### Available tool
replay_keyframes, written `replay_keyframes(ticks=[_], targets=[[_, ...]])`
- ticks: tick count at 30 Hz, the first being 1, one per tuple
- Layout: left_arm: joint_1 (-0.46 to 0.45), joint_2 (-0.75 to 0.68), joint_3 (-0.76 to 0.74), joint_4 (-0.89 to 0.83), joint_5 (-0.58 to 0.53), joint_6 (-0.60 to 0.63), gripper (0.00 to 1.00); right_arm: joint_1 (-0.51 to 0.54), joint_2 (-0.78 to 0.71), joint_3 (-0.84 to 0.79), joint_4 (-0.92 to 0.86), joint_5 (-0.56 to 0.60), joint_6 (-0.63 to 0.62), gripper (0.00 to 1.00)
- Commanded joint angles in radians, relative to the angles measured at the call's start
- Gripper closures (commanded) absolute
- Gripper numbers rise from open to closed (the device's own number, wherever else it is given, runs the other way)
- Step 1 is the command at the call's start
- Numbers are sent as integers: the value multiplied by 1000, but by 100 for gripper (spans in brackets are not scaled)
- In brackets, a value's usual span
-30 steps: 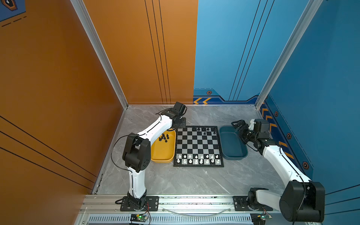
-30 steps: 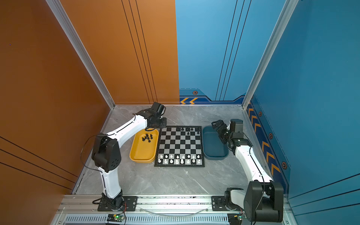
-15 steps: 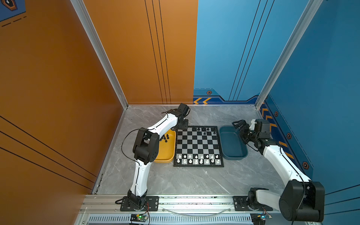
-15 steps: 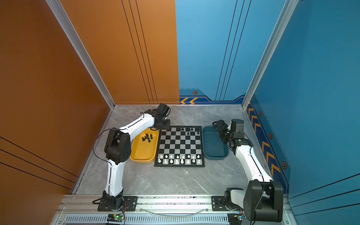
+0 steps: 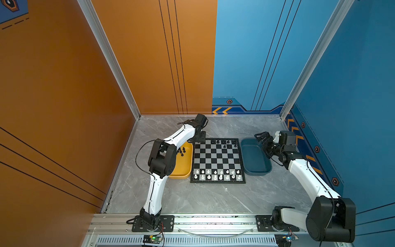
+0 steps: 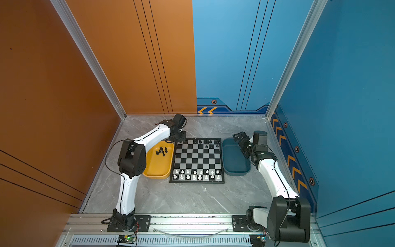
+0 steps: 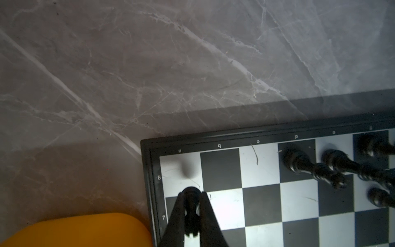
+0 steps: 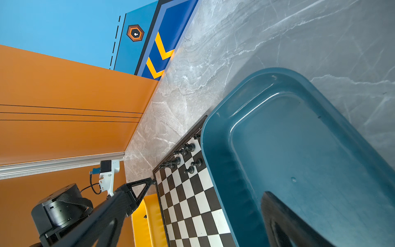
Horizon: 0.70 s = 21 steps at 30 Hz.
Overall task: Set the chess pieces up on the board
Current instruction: 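Lower the black pawn onto the corner square farthest from the teal tray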
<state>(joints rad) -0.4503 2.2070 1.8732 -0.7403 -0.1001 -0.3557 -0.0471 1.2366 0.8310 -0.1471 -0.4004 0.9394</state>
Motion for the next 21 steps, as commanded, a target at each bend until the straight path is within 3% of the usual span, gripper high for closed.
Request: replay_keyframes(ticks=[1,14,21], targets=[[9,28,27,-32,-26,15,96,-8,9,22,-16,-12,-16,0],[12,56,27,-33,-16,11,94,-8,11,22,-16,-14,-14,0],[12,68,29,-33,-23,9,84,-8,9,22,-16,-14,-16,0]])
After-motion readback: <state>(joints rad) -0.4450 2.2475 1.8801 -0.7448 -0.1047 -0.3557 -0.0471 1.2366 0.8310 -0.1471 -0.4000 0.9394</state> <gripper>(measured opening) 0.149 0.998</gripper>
